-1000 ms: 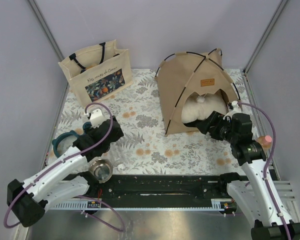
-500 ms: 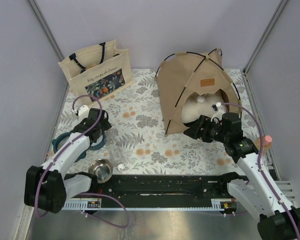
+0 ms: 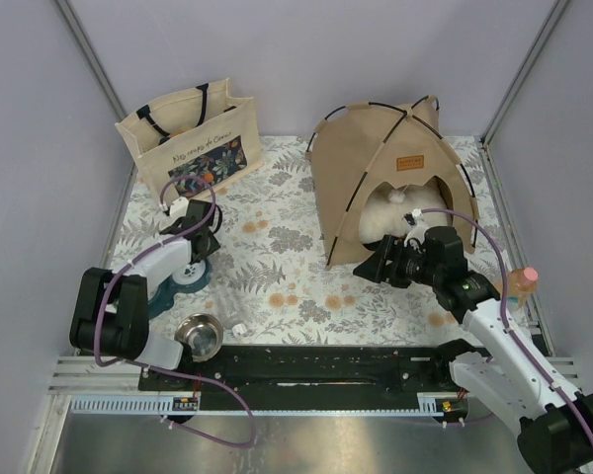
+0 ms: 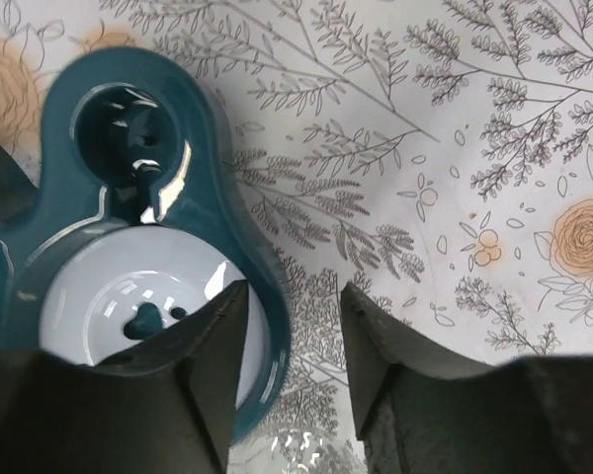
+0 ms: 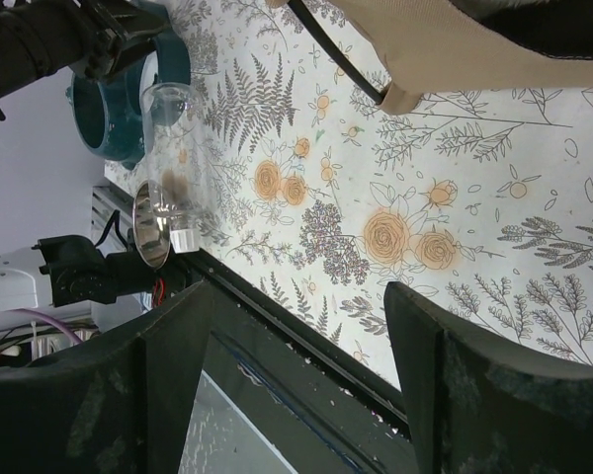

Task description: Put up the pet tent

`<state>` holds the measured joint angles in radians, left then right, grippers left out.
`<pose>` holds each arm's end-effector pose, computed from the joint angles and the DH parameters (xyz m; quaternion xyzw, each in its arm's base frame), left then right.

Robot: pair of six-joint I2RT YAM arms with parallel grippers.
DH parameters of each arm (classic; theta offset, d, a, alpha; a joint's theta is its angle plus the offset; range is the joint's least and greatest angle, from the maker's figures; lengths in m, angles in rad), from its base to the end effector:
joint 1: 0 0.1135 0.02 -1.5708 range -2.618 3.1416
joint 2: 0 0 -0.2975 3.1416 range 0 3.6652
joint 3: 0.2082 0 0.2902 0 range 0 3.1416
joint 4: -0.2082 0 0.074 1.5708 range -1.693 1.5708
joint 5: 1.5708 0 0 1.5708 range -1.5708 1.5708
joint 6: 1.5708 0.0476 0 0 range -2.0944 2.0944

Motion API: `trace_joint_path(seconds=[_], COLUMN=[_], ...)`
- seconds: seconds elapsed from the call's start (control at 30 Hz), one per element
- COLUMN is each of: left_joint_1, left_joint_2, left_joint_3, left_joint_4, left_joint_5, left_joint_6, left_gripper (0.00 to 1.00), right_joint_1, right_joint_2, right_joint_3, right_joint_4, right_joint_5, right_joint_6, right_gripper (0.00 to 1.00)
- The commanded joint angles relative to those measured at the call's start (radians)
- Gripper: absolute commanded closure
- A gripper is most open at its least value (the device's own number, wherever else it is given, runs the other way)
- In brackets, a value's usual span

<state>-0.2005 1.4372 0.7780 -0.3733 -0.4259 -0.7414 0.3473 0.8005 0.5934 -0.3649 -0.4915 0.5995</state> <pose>0.2996 -0.0408 0.1811 -0.3059 0.8930 0.0636 0.3241 0.1809 0.0894 0.2646 -0.0085 0.8594 0.4019 0.3161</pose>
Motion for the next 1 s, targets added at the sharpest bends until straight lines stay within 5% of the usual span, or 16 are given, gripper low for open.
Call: trace_joint_path(seconds=[0.0, 0.37, 0.6, 0.97], left_joint_1=[0.006, -0.054, -0.172, -0.353], left_joint_2=[0.034, 0.072, 0.118, 0.109], left_joint_3=[0.052, 0.053, 0.118, 0.086], left_joint_4=[0.068, 0.123, 0.157, 0.182], left_joint_5=[0.059, 0.226, 0.348, 0.343], left_joint_6=[0.017, 0.059, 0.106, 0.137], left_gripper=[0.58, 0.77, 0.77, 0.74], right_joint_1=[0.015, 0.019, 0.021, 0.022], right_joint_2=[0.017, 0.025, -0.024, -0.038], right_joint_3=[0.005, -0.012, -0.052, -0.055], right_joint_4=[0.041, 0.047, 0.040, -0.017], right_joint_5=[-0.016, -0.002, 0.025, 0.082], right_joint_6=[-0.001, 0.000, 0.006, -0.024], right_gripper=[0.21, 0.23, 0.23, 0.23])
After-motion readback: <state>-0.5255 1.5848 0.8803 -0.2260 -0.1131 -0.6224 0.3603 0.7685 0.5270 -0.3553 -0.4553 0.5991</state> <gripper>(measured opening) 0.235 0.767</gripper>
